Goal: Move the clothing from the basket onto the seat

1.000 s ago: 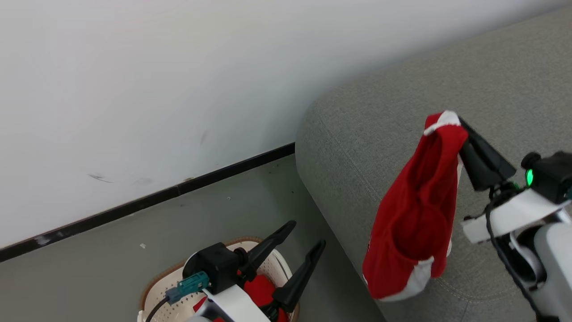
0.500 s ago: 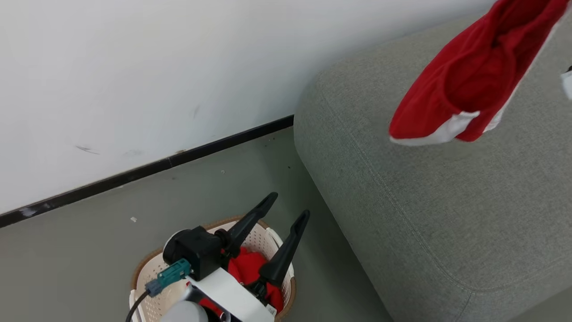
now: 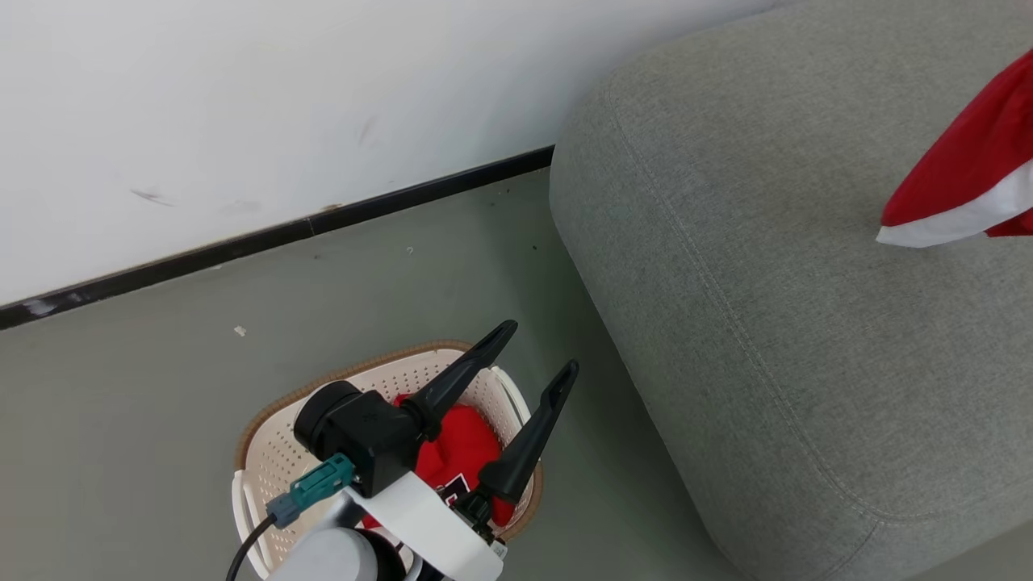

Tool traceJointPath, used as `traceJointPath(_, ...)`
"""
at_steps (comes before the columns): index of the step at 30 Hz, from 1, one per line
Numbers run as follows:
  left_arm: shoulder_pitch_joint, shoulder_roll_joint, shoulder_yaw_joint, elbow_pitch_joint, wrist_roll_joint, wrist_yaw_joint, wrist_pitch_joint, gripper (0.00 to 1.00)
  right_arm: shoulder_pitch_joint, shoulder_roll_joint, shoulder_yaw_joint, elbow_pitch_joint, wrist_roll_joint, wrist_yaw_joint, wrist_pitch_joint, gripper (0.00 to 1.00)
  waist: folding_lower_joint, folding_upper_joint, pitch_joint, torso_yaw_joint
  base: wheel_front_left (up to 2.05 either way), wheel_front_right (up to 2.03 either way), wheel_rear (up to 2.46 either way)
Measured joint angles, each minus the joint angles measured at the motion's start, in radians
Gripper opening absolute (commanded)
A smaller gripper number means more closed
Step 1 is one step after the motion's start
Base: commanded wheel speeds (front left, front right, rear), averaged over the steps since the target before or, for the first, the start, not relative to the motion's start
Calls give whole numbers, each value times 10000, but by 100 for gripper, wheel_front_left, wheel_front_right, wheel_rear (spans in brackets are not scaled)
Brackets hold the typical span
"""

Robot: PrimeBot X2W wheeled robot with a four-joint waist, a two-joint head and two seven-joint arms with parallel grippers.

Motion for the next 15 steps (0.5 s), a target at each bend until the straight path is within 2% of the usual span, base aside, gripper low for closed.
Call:
traceJointPath(3,-36,17,-73,-148,81,0,144,100,-17,-128,-215,303,4,0,-50,0,0,0,231,63,0,0,0)
traceJointPath(6,-286,27,-119,-339,88,2,311,100,54,4,-422,1043,88,-4,-205,0,0,0,543,132,0,0,0)
traceJointPath(15,-662,40,-268,-598,268,2,639,100,1273,1271,207,2268,142,-2,-669,0,0,0,1253,223,0,0,0)
